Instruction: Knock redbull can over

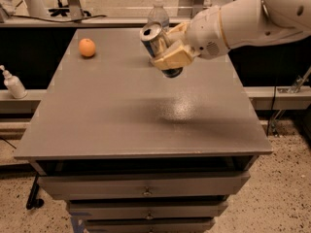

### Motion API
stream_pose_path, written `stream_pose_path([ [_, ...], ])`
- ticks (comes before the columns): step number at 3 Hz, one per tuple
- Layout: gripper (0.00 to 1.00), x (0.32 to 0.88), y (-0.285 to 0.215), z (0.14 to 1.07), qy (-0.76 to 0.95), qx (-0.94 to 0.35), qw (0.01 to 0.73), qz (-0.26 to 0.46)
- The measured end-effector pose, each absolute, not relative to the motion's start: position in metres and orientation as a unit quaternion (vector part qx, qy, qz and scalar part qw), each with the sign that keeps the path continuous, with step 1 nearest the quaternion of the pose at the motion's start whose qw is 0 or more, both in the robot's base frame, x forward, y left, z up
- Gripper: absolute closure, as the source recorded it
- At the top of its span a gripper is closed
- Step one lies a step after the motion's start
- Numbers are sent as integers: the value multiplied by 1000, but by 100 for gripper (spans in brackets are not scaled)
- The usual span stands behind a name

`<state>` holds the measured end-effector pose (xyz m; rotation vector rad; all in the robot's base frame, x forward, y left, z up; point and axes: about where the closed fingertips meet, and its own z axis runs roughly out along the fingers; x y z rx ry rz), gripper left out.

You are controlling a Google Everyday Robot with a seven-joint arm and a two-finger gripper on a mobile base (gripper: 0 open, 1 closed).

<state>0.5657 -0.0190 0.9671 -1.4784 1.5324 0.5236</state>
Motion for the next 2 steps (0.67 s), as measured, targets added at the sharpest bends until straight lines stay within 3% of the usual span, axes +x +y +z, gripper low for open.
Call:
stream_pose_path([
  [2,100,548,-14,954,599,-734,313,68],
])
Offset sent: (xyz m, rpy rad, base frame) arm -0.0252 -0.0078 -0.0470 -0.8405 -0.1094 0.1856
